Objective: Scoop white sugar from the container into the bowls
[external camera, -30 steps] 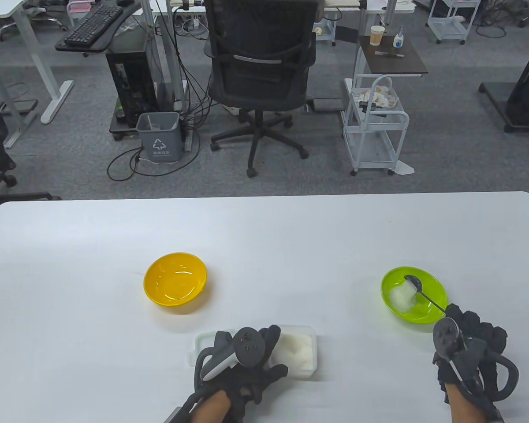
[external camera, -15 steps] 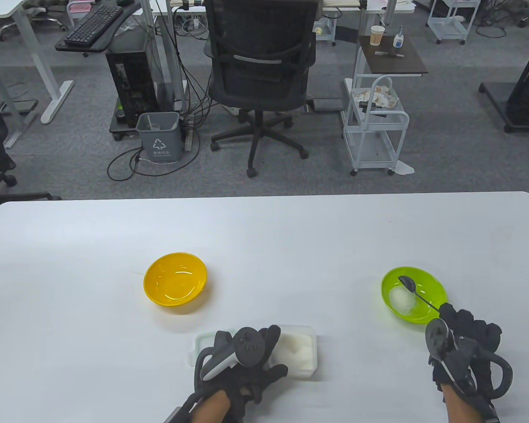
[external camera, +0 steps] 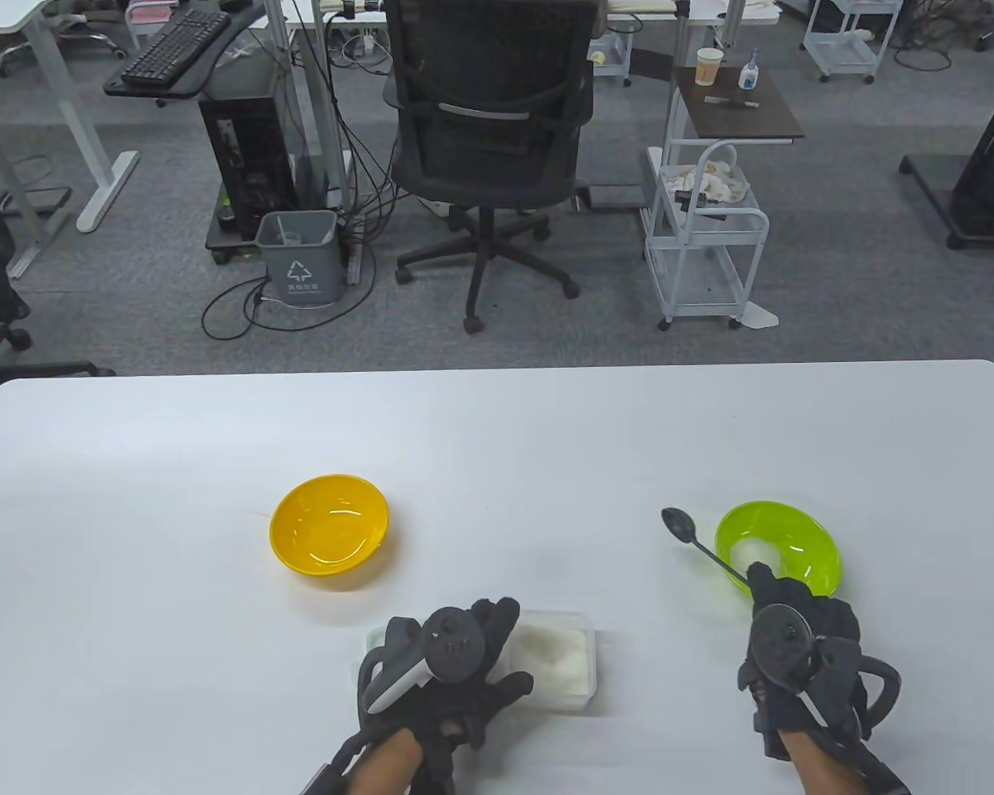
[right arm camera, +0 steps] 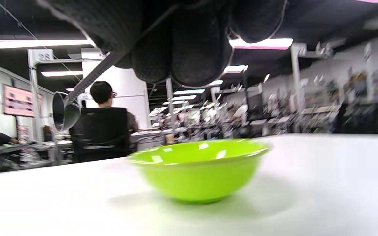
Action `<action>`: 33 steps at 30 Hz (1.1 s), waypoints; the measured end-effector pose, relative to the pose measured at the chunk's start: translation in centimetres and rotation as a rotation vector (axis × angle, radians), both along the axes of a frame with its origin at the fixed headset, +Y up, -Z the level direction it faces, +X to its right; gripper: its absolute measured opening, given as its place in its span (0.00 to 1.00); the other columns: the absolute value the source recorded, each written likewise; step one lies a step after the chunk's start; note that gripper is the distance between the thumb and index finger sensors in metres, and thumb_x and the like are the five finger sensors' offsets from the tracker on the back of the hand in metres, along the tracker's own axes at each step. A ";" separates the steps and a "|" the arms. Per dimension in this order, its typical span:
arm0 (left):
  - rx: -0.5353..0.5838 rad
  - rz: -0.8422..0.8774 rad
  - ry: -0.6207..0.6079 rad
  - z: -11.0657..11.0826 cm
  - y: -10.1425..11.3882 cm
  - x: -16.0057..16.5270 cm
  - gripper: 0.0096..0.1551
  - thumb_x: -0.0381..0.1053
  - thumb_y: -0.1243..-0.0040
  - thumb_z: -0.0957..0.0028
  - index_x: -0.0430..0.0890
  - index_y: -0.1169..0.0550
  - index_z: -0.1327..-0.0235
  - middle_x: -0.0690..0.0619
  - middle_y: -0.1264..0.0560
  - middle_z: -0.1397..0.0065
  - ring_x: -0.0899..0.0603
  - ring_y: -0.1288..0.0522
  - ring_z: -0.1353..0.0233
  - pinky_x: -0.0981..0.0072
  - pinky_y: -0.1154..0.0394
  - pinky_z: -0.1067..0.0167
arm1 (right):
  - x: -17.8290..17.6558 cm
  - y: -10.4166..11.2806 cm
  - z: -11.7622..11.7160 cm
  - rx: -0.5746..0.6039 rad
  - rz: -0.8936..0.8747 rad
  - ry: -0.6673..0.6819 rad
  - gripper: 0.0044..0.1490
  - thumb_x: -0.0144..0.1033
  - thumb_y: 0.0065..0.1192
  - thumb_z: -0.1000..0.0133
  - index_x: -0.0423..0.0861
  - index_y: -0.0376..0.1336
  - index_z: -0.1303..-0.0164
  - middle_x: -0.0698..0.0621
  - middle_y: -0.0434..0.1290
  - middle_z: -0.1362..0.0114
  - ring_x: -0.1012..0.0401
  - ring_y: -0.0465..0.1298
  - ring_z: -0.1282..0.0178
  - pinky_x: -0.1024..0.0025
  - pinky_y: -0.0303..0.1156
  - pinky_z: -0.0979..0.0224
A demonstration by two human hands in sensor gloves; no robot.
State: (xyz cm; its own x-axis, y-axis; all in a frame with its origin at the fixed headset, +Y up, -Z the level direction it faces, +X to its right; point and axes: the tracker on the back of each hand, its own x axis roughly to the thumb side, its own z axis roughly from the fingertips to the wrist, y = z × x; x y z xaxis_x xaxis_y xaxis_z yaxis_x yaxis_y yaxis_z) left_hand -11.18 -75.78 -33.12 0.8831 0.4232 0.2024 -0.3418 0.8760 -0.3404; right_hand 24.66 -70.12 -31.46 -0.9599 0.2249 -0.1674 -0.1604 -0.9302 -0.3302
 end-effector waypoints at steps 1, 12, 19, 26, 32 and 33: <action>0.017 0.019 0.011 0.0 0.4 -0.2 0.53 0.78 0.50 0.59 0.70 0.52 0.19 0.58 0.51 0.10 0.44 0.45 0.10 0.42 0.54 0.16 | -0.9 0.2 -0.1 -0.020 -0.055 0.035 0.29 0.39 0.56 0.43 0.63 0.60 0.30 0.52 0.72 0.30 0.56 0.77 0.42 0.49 0.60 0.20; 0.105 0.176 0.065 1.2 2.3 -0.6 0.46 0.74 0.46 0.56 0.66 0.39 0.20 0.63 0.37 0.15 0.51 0.29 0.18 0.47 0.39 0.19 | -9.9 -0.1 -1.6 -0.133 -0.565 0.315 0.28 0.40 0.58 0.43 0.65 0.61 0.31 0.51 0.74 0.32 0.57 0.80 0.47 0.51 0.64 0.22; -0.020 0.357 0.090 1.3 2.0 -0.3 0.41 0.73 0.51 0.52 0.64 0.36 0.22 0.63 0.34 0.17 0.51 0.27 0.19 0.47 0.38 0.19 | -12.8 -2.1 -0.1 -0.235 -0.719 0.537 0.27 0.39 0.61 0.44 0.62 0.64 0.33 0.50 0.76 0.34 0.56 0.81 0.48 0.50 0.65 0.24; -0.066 0.411 0.111 1.6 1.7 0.0 0.35 0.72 0.53 0.49 0.64 0.32 0.26 0.66 0.28 0.22 0.55 0.23 0.24 0.50 0.33 0.21 | -14.3 -2.7 1.0 -0.237 -0.668 0.601 0.30 0.39 0.66 0.47 0.56 0.63 0.33 0.50 0.78 0.37 0.56 0.82 0.51 0.50 0.66 0.26; -0.108 0.466 0.202 1.5 1.1 -0.7 0.28 0.71 0.48 0.50 0.67 0.23 0.38 0.69 0.19 0.33 0.58 0.16 0.33 0.54 0.27 0.26 | -15.1 -2.2 1.6 -0.215 -0.618 0.628 0.30 0.41 0.68 0.48 0.50 0.64 0.35 0.49 0.81 0.42 0.57 0.83 0.55 0.51 0.68 0.27; -0.126 0.488 0.213 1.5 1.1 -0.8 0.27 0.71 0.47 0.50 0.67 0.23 0.38 0.69 0.19 0.33 0.58 0.16 0.33 0.54 0.27 0.26 | -15.1 -2.2 1.6 -0.219 -0.628 0.632 0.30 0.42 0.68 0.47 0.50 0.64 0.35 0.48 0.81 0.42 0.57 0.84 0.56 0.51 0.68 0.28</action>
State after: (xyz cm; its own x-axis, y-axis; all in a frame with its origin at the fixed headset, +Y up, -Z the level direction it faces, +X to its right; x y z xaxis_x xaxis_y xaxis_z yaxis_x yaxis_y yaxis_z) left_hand -11.99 -74.69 -31.59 0.5940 0.8036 -0.0379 -0.7711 0.5553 -0.3115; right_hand 9.54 -72.36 -29.90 -0.5993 0.7616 0.2467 -0.7485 -0.6424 0.1645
